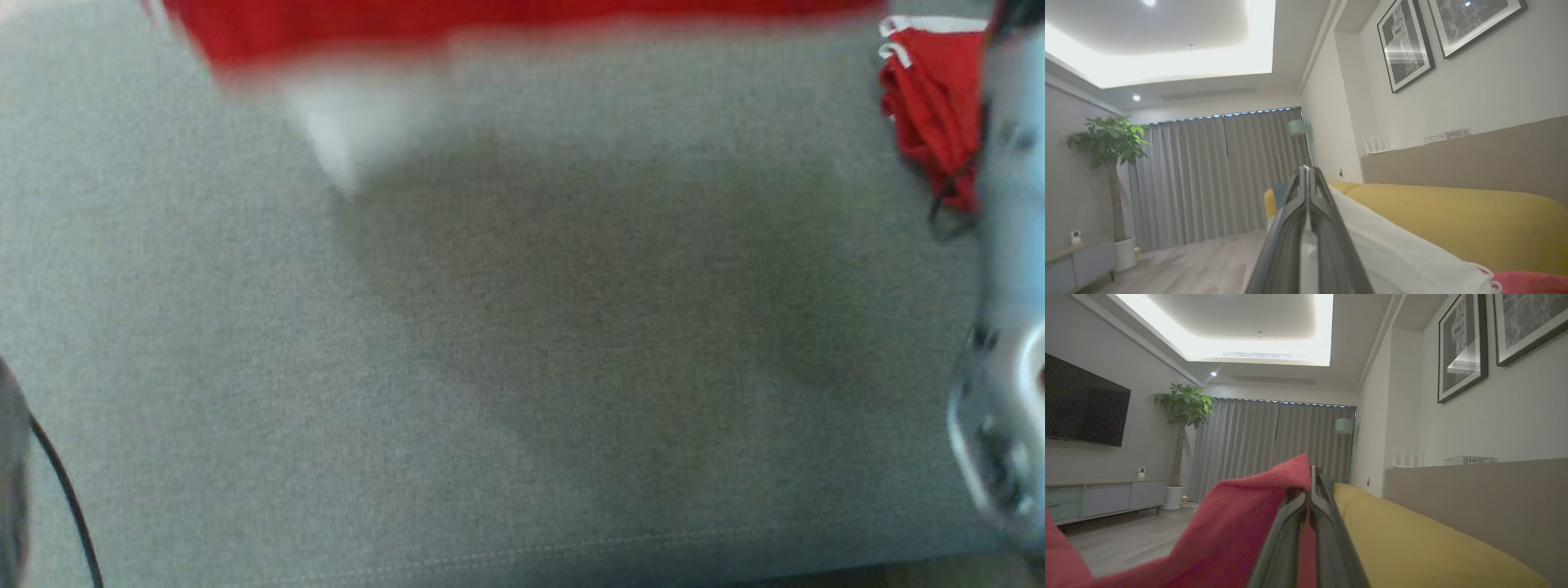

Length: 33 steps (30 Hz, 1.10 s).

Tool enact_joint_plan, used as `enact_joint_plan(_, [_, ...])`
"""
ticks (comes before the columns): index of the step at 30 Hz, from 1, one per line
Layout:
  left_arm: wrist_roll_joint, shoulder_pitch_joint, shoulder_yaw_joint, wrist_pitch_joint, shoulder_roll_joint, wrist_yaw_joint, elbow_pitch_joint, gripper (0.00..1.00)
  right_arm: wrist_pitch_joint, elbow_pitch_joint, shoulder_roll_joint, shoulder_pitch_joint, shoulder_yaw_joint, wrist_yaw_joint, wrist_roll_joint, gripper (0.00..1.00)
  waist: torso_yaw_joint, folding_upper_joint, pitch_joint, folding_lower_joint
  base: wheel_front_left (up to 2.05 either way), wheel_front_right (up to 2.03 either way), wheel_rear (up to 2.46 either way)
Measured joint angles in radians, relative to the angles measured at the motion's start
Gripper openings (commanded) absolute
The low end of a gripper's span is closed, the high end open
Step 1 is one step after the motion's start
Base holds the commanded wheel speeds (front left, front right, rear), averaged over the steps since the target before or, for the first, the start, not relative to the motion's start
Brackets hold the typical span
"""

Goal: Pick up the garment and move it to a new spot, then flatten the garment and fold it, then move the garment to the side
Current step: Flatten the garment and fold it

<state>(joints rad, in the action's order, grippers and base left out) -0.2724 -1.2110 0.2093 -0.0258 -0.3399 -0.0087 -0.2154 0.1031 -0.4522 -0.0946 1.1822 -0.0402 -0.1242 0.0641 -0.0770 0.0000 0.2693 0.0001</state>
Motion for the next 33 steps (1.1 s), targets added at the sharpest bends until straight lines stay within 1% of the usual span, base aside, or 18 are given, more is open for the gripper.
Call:
enact_joint_plan(3, [0.017,-0.085,0.009,0.060,0.027,0.001,-0.100,0.00,0.042,-0.134,0.001,0.089,0.037,0.000,-0.060,0.00,0.011,0.0000,0.023,0.0000,0.00,0.00,0.00])
enact_joint_plan(4, [0.014,-0.088,0.009,0.078,0.039,0.001,-0.127,0.00,0.054,-0.176,0.003,0.100,0.044,0.000,-0.075,0.00,0.015,0.0000,0.032,0.0000,0.00,0.00,0.00])
enact_joint_plan(5, [0.014,-0.088,0.009,0.078,0.039,0.001,-0.127,0.00,0.054,-0.176,0.003,0.100,0.044,0.000,-0.075,0.00,0.015,0.0000,0.032,0.0000,0.00,0.00,0.00])
enact_joint_plan(7, [0.001,-0.069,0.010,0.110,0.064,0.000,-0.182,0.00,0.077,-0.266,0.008,0.098,0.055,0.000,-0.106,0.00,0.024,0.0000,0.052,0.0000,0.00,0.00,0.00])
enact_joint_plan(10, [-0.036,0.015,0.009,0.161,0.103,0.000,-0.247,0.00,0.105,-0.400,0.020,0.064,0.075,0.000,-0.140,0.00,0.040,0.0000,0.083,0.0000,0.00,0.00,0.00])
enact_joint_plan(13, [-0.073,0.121,0.009,0.213,0.137,-0.002,-0.284,0.00,0.128,-0.502,0.021,0.014,0.111,0.000,-0.150,0.00,0.058,0.0000,0.118,0.0002,0.00,0.00,0.00])
enact_joint_plan(15, [-0.093,0.187,0.009,0.234,0.160,-0.010,-0.297,0.00,0.137,-0.550,0.021,-0.021,0.125,0.000,-0.158,0.00,0.071,0.0000,0.140,0.0001,0.00,0.00,0.00])
enact_joint_plan(18, [-0.116,0.267,0.004,0.262,0.174,-0.019,-0.291,0.00,0.145,-0.579,0.021,-0.056,0.131,0.000,-0.157,0.00,0.087,0.0000,0.168,0.0002,0.00,0.00,0.00])
enact_joint_plan(20, [-0.125,0.313,0.000,0.267,0.176,-0.028,-0.269,0.00,0.145,-0.564,0.022,-0.075,0.130,0.000,-0.147,0.00,0.097,0.0000,0.178,0.0002,0.00,0.00,0.00])
enact_joint_plan(24, [-0.139,0.415,-0.026,0.275,0.178,-0.037,-0.172,0.00,0.148,-0.462,0.022,-0.147,0.105,0.000,-0.093,0.00,0.101,0.0000,0.164,0.0000,0.00,0.00,0.00])
enact_joint_plan(28, [-0.145,0.554,-0.060,0.275,0.177,-0.037,-0.017,0.00,0.150,-0.346,0.017,-0.275,0.063,0.000,-0.011,0.00,0.094,0.0000,0.130,0.0000,0.00,0.00,0.00])
enact_joint_plan(31, [-0.160,0.694,-0.093,0.276,0.178,-0.035,0.113,0.00,0.150,-0.253,0.011,-0.393,0.032,0.000,0.050,0.00,0.087,0.0000,0.100,0.0000,0.00,0.00,0.00])
enact_joint_plan(33, [-0.168,0.800,-0.102,0.279,0.182,-0.026,0.190,0.00,0.150,-0.193,0.002,-0.483,0.022,0.000,0.088,0.00,0.083,0.0000,0.073,0.0000,0.00,0.00,0.00])
